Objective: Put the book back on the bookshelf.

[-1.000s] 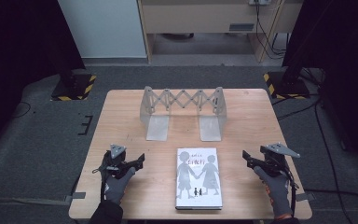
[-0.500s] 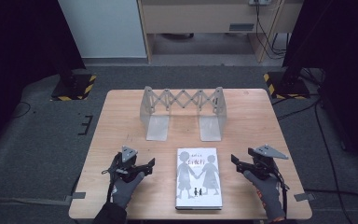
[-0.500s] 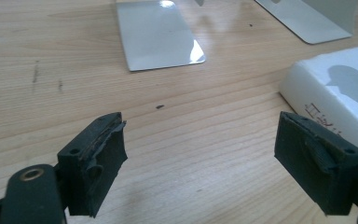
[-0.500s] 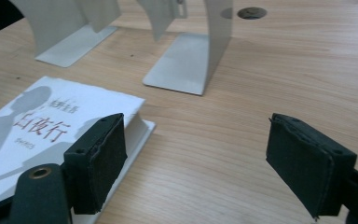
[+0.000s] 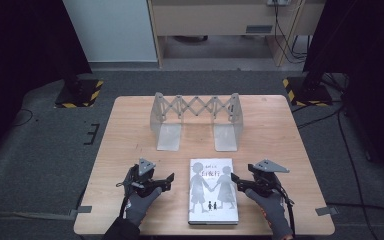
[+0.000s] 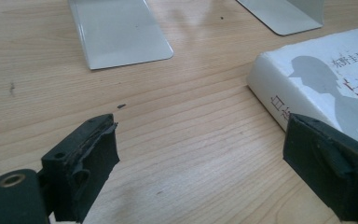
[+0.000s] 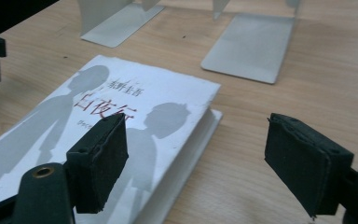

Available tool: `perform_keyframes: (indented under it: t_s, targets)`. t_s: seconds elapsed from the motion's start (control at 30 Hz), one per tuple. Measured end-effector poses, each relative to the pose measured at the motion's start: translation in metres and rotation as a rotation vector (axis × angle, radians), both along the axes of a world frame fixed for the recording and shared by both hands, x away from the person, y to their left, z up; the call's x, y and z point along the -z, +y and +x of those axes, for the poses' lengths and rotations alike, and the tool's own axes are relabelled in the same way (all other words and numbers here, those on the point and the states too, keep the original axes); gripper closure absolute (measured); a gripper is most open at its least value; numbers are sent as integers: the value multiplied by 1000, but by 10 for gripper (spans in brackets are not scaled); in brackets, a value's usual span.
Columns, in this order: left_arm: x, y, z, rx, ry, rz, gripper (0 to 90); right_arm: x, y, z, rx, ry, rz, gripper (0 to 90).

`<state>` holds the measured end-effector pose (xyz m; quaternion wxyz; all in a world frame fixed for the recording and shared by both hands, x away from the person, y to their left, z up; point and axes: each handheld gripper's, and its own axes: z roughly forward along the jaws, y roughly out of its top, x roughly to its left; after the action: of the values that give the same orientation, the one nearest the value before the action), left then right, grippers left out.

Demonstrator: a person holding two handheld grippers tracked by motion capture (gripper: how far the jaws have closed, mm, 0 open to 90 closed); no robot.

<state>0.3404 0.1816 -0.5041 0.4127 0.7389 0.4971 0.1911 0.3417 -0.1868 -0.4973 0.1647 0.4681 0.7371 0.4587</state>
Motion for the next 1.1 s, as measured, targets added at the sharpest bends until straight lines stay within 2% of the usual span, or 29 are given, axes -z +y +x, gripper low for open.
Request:
perform_keyframes:
  t_s: [0.13, 0.33, 0.47, 0.87, 1.1]
  targets:
    - [0, -6, -1, 19, 0, -1, 81, 3, 8, -1, -41, 26, 40, 229]
    - [3, -18, -4, 53, 5, -19, 70, 8, 18, -3, -71, 52, 25, 239]
    - [4, -22, -5, 68, 6, -11, 69, 11, 20, -2, -80, 64, 15, 240]
    - [9, -45, -8, 141, 14, 9, 74, 21, 24, 0, -107, 117, 33, 206]
    - [13, -53, -8, 168, 14, -10, 55, 23, 27, 1, -124, 136, 60, 209]
